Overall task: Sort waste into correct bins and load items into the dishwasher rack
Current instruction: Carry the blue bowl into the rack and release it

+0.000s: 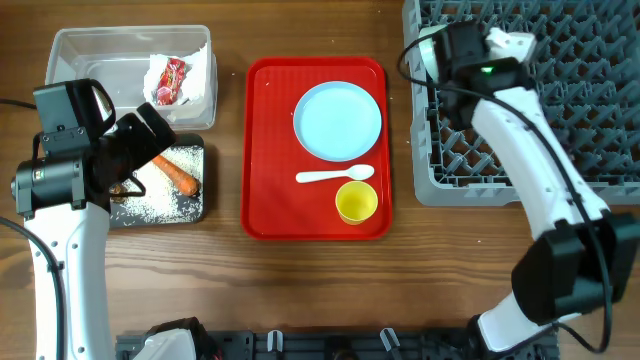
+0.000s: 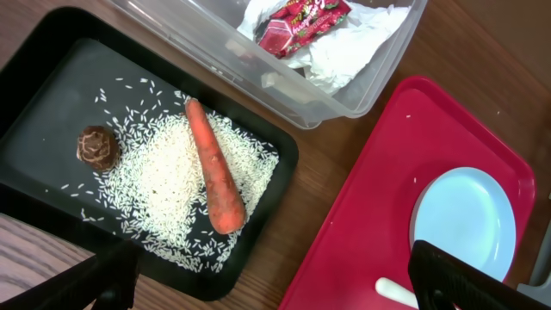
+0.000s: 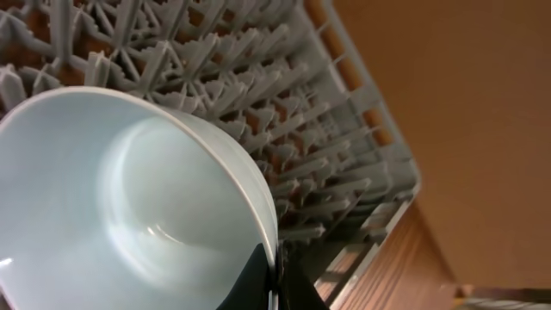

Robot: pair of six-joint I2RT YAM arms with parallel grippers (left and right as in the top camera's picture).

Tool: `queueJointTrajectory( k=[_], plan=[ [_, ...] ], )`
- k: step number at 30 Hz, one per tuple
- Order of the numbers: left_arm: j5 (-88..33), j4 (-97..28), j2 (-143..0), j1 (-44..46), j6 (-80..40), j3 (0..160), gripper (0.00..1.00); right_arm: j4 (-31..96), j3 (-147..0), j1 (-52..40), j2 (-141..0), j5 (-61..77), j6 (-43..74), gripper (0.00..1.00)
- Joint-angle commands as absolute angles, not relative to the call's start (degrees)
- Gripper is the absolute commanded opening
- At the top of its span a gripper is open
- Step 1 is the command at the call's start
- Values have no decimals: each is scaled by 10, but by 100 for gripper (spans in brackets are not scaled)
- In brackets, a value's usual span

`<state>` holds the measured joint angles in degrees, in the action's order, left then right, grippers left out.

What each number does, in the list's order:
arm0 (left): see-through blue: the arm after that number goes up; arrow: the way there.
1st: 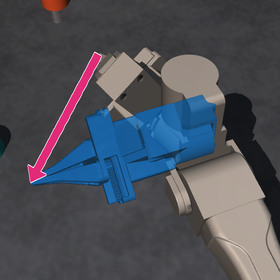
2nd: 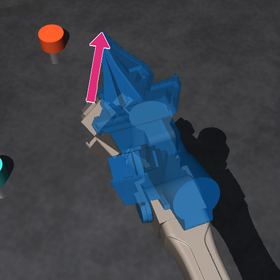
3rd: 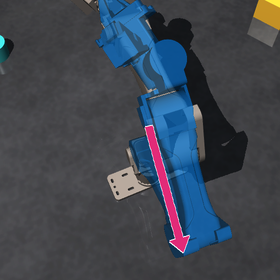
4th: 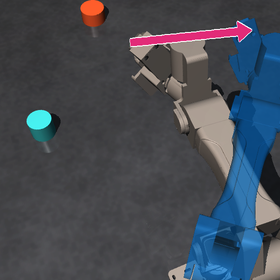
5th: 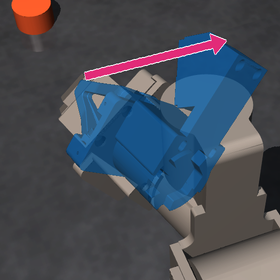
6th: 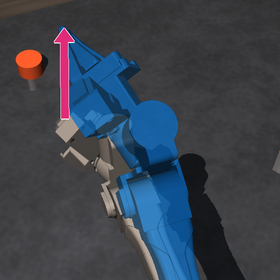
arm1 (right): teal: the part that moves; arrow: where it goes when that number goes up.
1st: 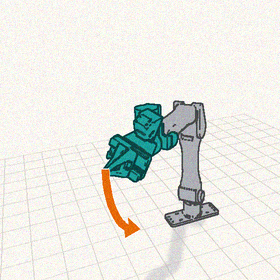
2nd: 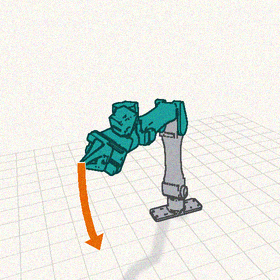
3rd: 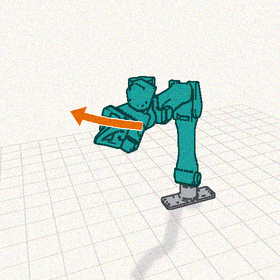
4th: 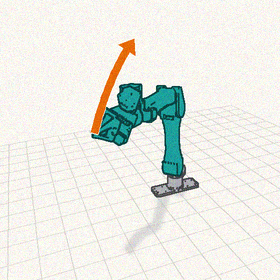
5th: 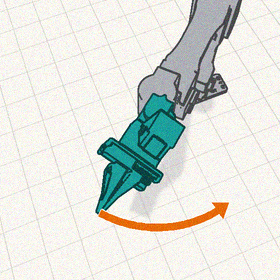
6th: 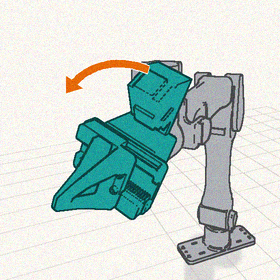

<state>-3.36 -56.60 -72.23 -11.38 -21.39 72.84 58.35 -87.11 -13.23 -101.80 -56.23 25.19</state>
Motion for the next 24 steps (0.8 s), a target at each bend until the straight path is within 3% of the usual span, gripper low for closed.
queueJointTrajectory(
  k=[1, 6, 12, 24],
  plan=[
    [-41, -565, -724, -114, -219, 733, 100, 535, -872, -148, -1031, -643, 206, 4],
    [-41, -565, -724, -114, -219, 733, 100, 429, -872, -152, -1051, -643, 20, 4],
    [-41, -565, -724, -114, -219, 733, 100, 421, -872, -164, -1075, -648, -105, 4],
    [-41, -564, -724, -114, -219, 733, 100, 421, -872, -174, -1084, -675, -135, 4]
  ],
)
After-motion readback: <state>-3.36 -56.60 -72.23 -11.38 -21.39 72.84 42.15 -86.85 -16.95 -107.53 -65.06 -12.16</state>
